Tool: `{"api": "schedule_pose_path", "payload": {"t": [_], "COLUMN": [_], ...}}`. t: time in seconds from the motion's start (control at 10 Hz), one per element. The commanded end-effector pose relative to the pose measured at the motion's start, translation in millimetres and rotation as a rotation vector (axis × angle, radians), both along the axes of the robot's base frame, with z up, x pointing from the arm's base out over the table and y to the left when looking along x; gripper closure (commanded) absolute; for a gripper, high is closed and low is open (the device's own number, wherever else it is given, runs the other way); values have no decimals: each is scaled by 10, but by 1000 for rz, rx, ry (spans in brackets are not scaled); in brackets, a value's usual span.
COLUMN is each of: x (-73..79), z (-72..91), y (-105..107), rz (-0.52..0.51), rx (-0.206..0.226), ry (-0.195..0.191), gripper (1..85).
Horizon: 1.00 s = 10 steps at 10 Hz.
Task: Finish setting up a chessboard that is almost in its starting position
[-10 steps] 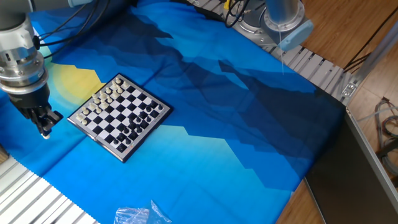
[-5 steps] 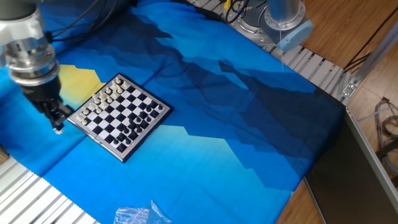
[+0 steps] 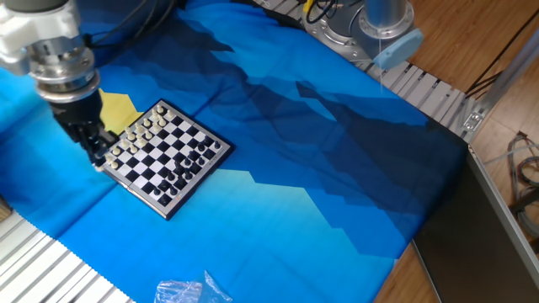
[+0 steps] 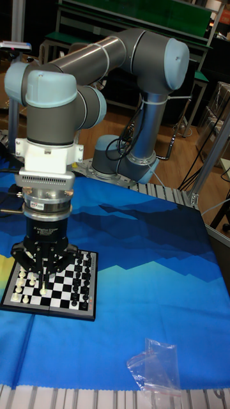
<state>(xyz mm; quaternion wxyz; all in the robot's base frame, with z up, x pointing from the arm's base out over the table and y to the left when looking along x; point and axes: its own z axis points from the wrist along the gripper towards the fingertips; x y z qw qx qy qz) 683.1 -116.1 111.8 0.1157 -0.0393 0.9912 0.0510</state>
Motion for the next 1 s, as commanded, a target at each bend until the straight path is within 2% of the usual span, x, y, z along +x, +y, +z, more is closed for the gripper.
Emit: {"api": "schedule_pose_path", "payload": {"t": [0.0,0.2,0.4,0.9], "x": [-139,-108,-51,-33], "z": [-21,-41,-22,-14], "y": [0,-34,-5,13], "rz": [-26,-8,9,58], "rx": [20,3,10,4], "ry": [-17,-27,-52,-65], "gripper": [817,823,823,827]}}
